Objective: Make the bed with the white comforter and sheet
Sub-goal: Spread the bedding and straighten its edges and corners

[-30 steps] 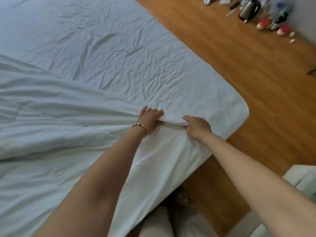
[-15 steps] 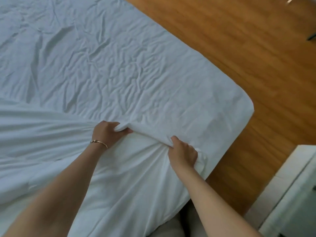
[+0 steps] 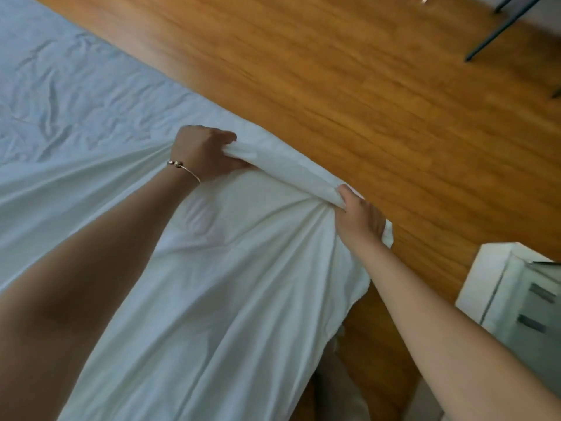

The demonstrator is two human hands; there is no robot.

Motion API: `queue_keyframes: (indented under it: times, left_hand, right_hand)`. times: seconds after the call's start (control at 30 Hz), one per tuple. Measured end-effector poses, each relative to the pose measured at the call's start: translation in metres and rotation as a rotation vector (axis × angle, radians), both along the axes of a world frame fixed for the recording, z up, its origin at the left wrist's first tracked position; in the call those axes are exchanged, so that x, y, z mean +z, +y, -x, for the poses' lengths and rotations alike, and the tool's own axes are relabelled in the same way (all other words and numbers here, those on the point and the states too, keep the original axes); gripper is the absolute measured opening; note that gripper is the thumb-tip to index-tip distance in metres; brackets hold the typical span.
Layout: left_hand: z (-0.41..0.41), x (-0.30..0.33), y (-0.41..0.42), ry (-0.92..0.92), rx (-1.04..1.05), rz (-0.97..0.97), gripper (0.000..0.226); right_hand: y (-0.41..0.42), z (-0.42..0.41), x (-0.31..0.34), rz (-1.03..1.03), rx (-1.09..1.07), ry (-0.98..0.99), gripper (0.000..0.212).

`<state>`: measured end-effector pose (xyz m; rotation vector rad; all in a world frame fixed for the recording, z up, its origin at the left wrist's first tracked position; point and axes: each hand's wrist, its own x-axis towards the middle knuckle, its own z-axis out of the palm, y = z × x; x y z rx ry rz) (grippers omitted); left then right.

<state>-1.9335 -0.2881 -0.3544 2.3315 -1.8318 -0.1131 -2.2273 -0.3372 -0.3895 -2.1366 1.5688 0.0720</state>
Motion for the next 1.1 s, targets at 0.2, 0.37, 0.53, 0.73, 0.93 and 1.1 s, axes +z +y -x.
queue_keyframes:
  times: [0.2, 0.37, 0.53, 0.73, 0.93, 1.1]
  left_hand:
    - [0.004, -0.026, -0.040, 0.001, 0.257, -0.504, 0.091]
    - [0.009, -0.023, -0.066, -0.072, 0.258, -0.361, 0.080]
    - [0.051, -0.055, -0.059, -0.047, 0.626, -0.411, 0.089]
    - [0.143, -0.048, -0.034, 0.350, 0.958, -0.351, 0.082]
    - [0.127, -0.040, -0.050, 0.545, 0.964, -0.689, 0.106]
    - [0.121, -0.022, -0.079, 0.633, 1.137, -0.836, 0.108]
  right_hand:
    - [-0.025, 0.006, -0.011, -0.055, 0.107, 0.042, 0.012]
    - [-0.039, -0.003, -0.026, -0.065, -0.078, -0.005, 0.022]
    - [-0.043, -0.007, -0.024, 0.018, -0.021, 0.127, 0.042]
    - [-0.058, -0.006, 0.015, -0.134, 0.957, 0.035, 0.080]
    - [-0.141, -0.033, 0.058, -0.546, 1.121, 0.505, 0.059]
    - [-0.238, -0.084, 0.097, -0.664, 0.947, 0.450, 0.054]
